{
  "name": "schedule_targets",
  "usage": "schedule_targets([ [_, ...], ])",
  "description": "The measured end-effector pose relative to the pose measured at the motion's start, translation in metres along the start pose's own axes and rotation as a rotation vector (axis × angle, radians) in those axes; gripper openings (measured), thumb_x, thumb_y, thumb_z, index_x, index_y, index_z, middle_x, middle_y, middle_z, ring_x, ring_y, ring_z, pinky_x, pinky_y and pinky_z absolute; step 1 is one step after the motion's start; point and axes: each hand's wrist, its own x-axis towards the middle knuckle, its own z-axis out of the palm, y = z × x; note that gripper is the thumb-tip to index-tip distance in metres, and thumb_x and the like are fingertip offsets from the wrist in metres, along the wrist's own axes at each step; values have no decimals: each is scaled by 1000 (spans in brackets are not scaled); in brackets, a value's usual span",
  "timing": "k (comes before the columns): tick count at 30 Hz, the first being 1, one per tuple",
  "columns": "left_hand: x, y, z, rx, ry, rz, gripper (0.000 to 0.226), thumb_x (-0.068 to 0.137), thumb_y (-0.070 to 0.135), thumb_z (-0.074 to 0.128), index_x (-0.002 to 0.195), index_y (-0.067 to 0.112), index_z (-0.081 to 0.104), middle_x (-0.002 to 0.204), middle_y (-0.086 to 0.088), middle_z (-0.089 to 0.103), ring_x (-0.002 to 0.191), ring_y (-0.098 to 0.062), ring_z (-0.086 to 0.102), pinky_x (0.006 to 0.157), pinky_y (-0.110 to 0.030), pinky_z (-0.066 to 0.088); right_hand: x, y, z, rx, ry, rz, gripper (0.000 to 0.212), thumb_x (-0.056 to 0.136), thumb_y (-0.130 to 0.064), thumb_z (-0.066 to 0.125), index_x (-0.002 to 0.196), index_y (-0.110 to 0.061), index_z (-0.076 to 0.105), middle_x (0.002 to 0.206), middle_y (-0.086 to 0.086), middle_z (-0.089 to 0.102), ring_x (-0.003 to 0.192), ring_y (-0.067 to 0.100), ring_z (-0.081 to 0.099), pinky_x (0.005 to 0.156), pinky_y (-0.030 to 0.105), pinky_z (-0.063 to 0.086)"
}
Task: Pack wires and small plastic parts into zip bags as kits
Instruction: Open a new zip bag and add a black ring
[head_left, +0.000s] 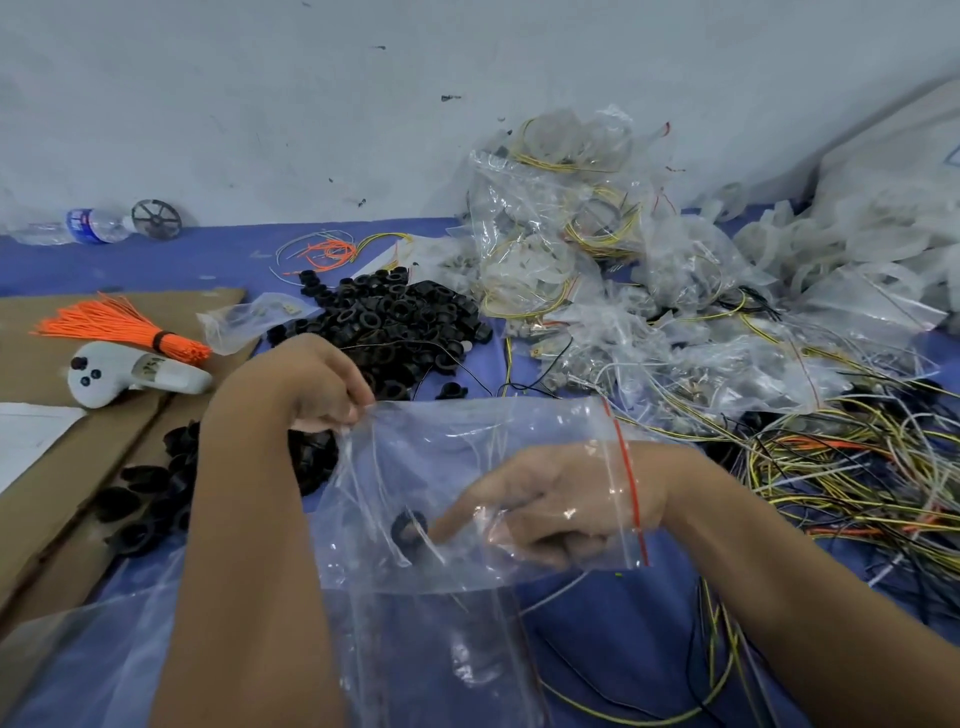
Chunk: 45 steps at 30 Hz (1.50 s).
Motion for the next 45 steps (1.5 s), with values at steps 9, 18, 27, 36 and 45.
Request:
schedule_targets([
  [9,1,21,9,120,283,52,42,81,-14,67,67,26,68,101,-12,74,99,-31,67,86,-38,55,2,14,-76,57,1073,135,21,91,-9,67,73,3,64,60,4,53,56,14,48,49,23,37],
  [18,-20,115,97,30,249,516,16,91,30,70,78,24,64,83,6,68,85,-20,66,74,-30,48,42,22,-112,-677,1094,474,29,91,-13,61,120,-10,65,117,12,64,111,32,61,90,39,52],
  [27,-15,111,141,383,-106,353,53,102,54,46,72,12,55,77,-16,64,62,-26,58,54,-33,48,36,27,-115,-827,1019,651,30,88,-30,70,111,-12,62,111,12,64,101,33,64,72,34,46],
  [36,-19,108,140,424,-122,256,45,92,54,63,76,13,55,86,-11,72,78,-28,73,81,-41,63,-7,18,-133,-36,1422,235,19,91,-26,71,75,-16,71,72,5,69,63,22,57,58,30,43],
  [45,-15,107,119,154,-320,200,24,98,4,45,80,-2,60,46,-5,64,39,-18,62,45,-25,55,-39,-17,-100,985,1182,-480,13,106,-21,47,106,-9,54,100,9,73,93,33,74,60,31,58],
])
